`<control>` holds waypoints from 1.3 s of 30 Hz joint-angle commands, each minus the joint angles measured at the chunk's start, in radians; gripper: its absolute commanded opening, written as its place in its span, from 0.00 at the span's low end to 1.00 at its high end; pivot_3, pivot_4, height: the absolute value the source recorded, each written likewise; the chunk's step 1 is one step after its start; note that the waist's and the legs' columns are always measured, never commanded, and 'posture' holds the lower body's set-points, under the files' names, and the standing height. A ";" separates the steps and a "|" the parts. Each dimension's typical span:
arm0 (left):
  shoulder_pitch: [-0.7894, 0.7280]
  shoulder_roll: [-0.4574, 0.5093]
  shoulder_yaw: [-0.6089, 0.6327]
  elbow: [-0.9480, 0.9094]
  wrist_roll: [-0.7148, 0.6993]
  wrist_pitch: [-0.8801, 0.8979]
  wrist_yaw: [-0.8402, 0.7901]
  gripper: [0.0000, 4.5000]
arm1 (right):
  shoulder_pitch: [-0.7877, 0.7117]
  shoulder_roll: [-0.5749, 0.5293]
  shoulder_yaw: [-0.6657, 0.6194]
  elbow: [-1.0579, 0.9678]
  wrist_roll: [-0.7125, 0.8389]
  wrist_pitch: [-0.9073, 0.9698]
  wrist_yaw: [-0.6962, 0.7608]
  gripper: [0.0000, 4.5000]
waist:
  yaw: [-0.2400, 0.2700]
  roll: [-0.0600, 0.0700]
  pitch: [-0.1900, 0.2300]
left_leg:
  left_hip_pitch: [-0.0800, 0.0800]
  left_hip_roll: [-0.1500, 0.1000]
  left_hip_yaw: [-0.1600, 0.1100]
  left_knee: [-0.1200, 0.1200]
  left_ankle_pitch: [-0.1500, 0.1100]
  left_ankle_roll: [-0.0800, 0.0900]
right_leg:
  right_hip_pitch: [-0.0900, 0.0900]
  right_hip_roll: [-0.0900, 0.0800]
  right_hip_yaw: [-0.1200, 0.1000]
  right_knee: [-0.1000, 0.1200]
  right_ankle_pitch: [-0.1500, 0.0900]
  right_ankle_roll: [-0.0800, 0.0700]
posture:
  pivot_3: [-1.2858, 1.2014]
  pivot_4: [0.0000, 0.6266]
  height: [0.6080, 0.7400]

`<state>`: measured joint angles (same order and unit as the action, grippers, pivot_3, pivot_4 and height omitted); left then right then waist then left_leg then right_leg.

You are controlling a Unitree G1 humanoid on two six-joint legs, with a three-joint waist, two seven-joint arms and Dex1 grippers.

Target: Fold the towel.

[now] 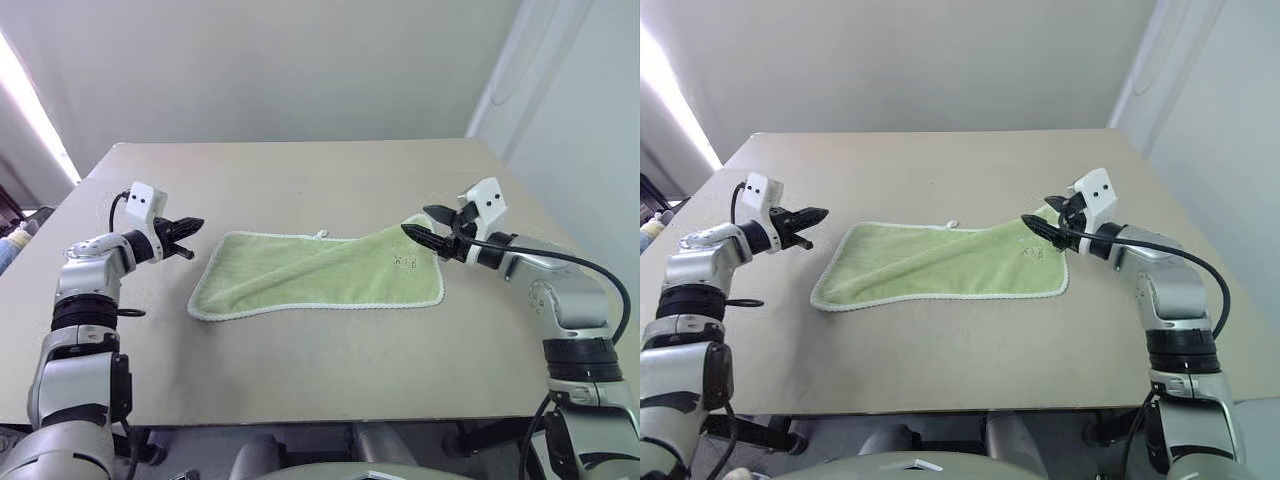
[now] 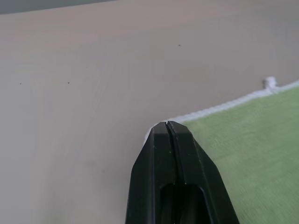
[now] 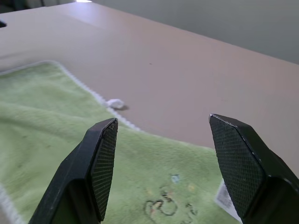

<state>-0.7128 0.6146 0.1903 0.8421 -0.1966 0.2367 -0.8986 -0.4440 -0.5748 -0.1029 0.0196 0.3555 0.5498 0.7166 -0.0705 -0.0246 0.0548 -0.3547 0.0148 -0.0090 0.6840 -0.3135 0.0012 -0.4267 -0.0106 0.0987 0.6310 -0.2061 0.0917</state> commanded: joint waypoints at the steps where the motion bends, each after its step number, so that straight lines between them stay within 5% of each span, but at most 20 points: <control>1: -0.031 0.008 0.008 0.001 -0.009 -0.030 -0.001 0.00 | -0.035 0.005 -0.012 -0.027 0.007 -0.029 -0.002 0.73 | 0.000 0.000 0.000 | 0.000 0.000 0.000 0.000 0.000 0.000 | 0.000 0.000 0.000 0.000 0.000 0.000 | 0.52 0.00 0.79; 13: 0.000 0.142 -0.008 -0.070 -0.065 0.135 -0.230 0.00 | 0.042 -0.058 0.009 -0.073 0.038 0.054 0.070 0.73 | 0.000 0.000 0.000 | 0.000 0.000 0.000 -0.001 0.000 0.000 | 0.000 0.000 0.000 0.000 -0.003 -0.002 | 0.52 0.00 0.79; 26: 0.294 0.345 -0.048 -0.428 -0.098 0.243 -0.490 0.00 | 0.099 -0.143 0.110 -0.043 -0.046 0.020 0.164 0.73 | -0.001 0.000 0.001 | 0.000 0.001 0.001 -0.001 0.000 0.000 | -0.001 0.000 0.000 -0.001 -0.004 -0.003 | 0.52 0.00 0.79; 39: 0.357 0.208 -0.150 -0.445 -0.017 0.069 -0.365 0.00 | 0.163 -0.194 0.163 -0.023 -0.142 -0.014 0.191 0.73 | 0.001 0.000 0.001 | 0.000 0.001 0.001 -0.001 0.000 0.000 | -0.001 0.000 0.000 -0.001 -0.004 -0.003 | 0.52 0.00 0.79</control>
<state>-0.3482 0.8167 0.0329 0.4010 -0.2172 0.3295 -1.2716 -0.2765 -0.7479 0.0701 0.0147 0.2187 0.5515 0.8995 -0.0696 -0.0243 0.0555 -0.3549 0.0155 -0.0074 0.6834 -0.3135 0.0011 -0.4279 -0.0108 0.0991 0.6302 -0.2103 0.0886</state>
